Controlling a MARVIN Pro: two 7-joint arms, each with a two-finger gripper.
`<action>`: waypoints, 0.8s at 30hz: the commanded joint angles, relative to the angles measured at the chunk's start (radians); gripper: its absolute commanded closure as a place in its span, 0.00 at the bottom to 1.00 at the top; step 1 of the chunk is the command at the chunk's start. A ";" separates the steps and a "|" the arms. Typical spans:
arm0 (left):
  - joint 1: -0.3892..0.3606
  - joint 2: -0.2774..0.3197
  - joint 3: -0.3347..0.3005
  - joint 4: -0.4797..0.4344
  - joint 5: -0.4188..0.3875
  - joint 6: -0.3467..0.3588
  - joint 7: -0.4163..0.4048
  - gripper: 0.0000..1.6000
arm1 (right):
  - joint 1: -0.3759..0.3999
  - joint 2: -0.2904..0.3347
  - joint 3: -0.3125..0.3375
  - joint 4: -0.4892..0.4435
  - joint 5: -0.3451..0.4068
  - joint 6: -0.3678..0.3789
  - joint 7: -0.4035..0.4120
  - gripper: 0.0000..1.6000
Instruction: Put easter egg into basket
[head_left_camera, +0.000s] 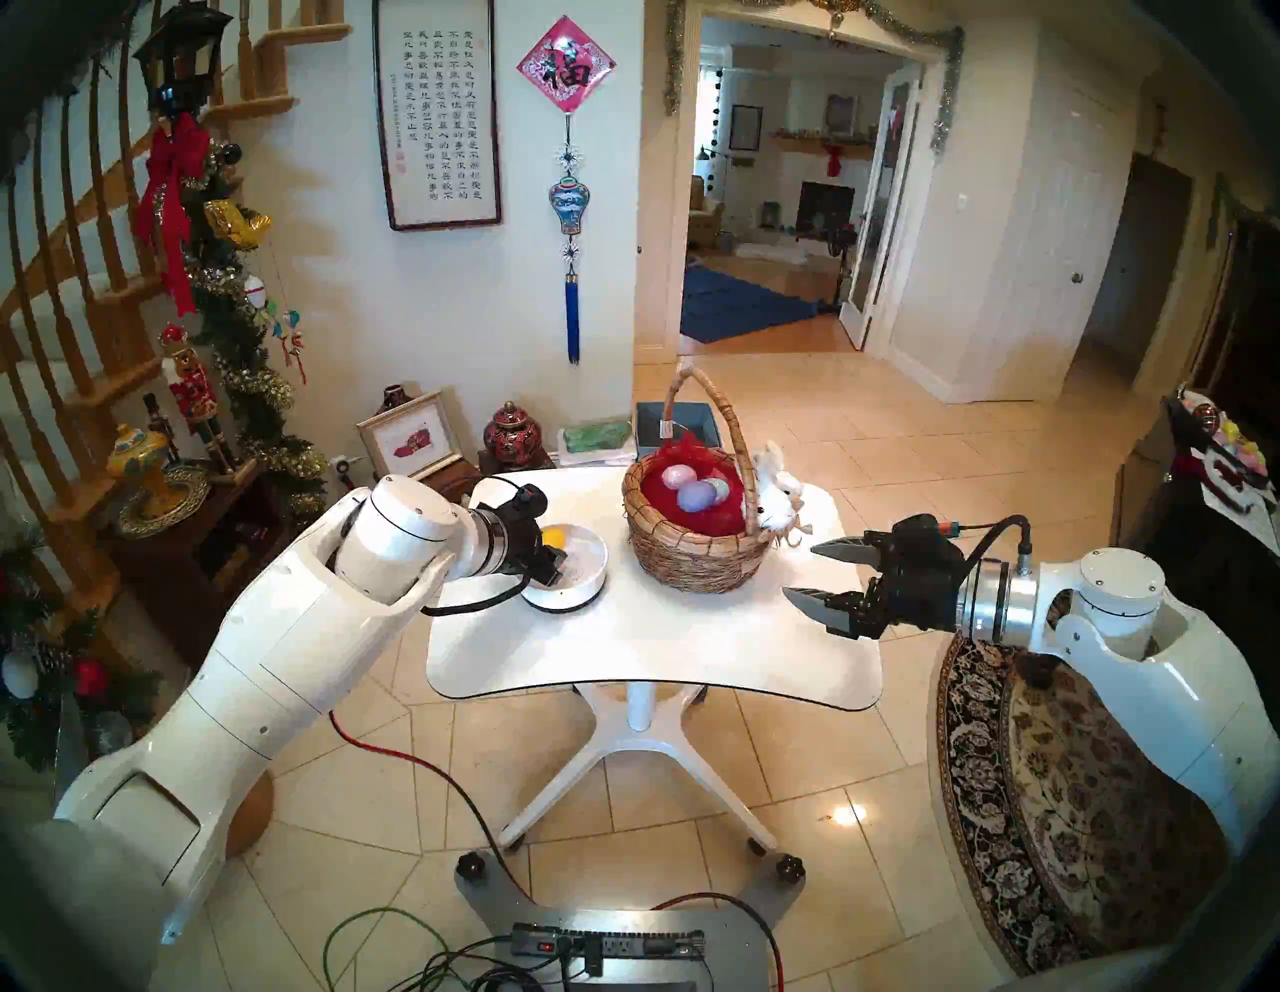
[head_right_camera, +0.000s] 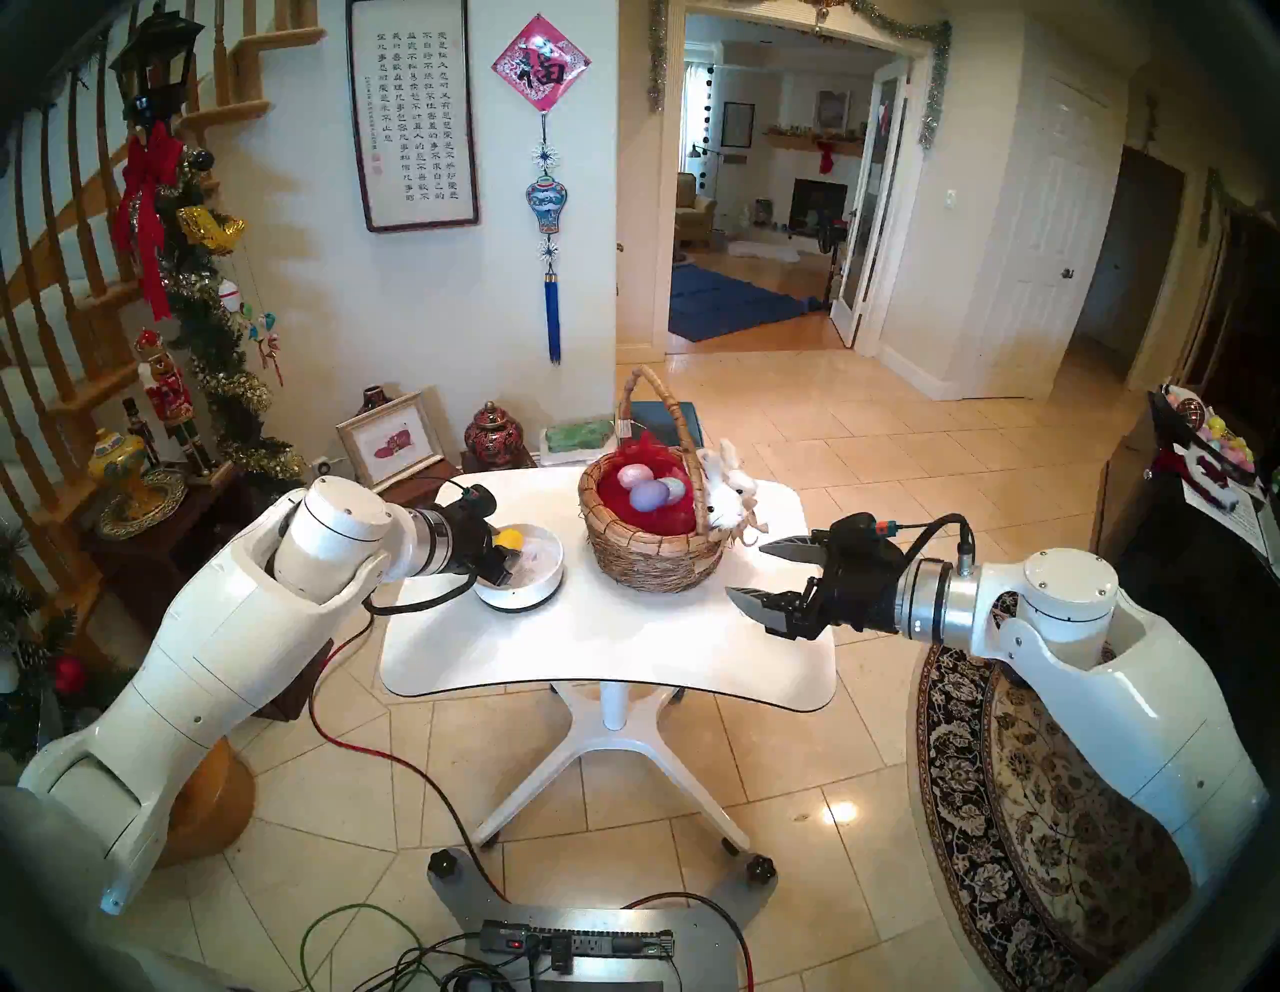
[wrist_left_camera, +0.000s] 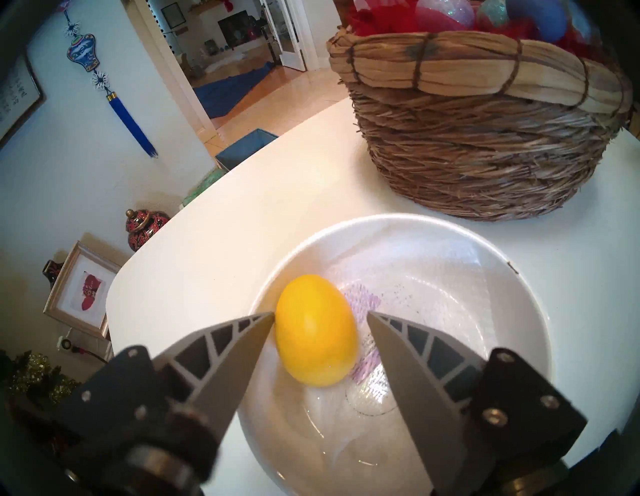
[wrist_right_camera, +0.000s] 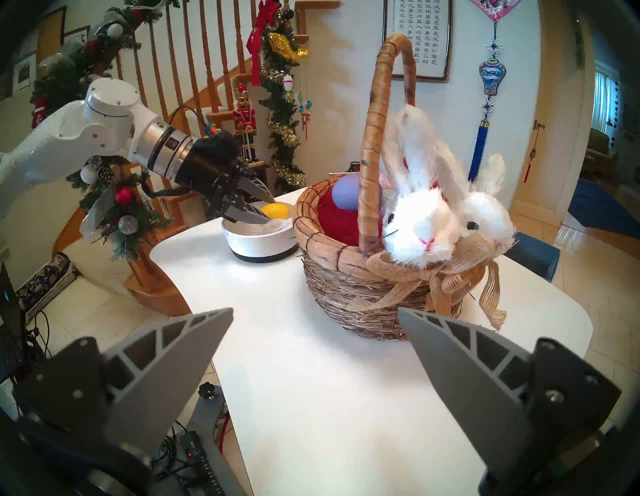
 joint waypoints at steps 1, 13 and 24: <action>-0.004 0.003 -0.011 -0.011 -0.003 -0.006 0.001 0.54 | 0.001 0.002 0.009 -0.001 0.002 -0.003 -0.001 0.00; 0.009 0.017 -0.043 -0.068 -0.027 -0.006 -0.005 0.84 | 0.002 0.002 0.009 -0.001 0.001 -0.003 -0.001 0.00; 0.035 0.045 -0.104 -0.175 -0.077 0.000 -0.021 0.82 | 0.002 0.002 0.008 -0.001 0.001 -0.002 -0.001 0.00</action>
